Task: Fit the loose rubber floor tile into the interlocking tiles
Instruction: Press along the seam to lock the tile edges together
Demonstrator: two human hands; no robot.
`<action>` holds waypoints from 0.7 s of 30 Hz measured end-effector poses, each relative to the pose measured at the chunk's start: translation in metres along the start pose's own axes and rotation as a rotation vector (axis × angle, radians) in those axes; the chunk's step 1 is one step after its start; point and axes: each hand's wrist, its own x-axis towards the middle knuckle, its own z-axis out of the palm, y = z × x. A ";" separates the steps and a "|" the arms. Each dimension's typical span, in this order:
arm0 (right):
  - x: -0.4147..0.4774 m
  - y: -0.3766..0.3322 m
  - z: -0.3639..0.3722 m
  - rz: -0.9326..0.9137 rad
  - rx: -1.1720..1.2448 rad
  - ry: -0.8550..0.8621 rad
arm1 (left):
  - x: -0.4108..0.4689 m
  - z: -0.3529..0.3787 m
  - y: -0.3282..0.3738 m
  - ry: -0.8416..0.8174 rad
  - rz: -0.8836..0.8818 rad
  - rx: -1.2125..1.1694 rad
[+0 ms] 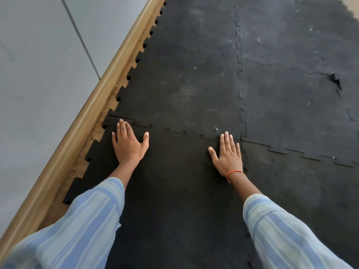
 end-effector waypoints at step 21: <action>-0.129 0.019 0.027 0.150 0.142 0.225 | -0.176 0.013 0.039 -0.083 0.445 -0.181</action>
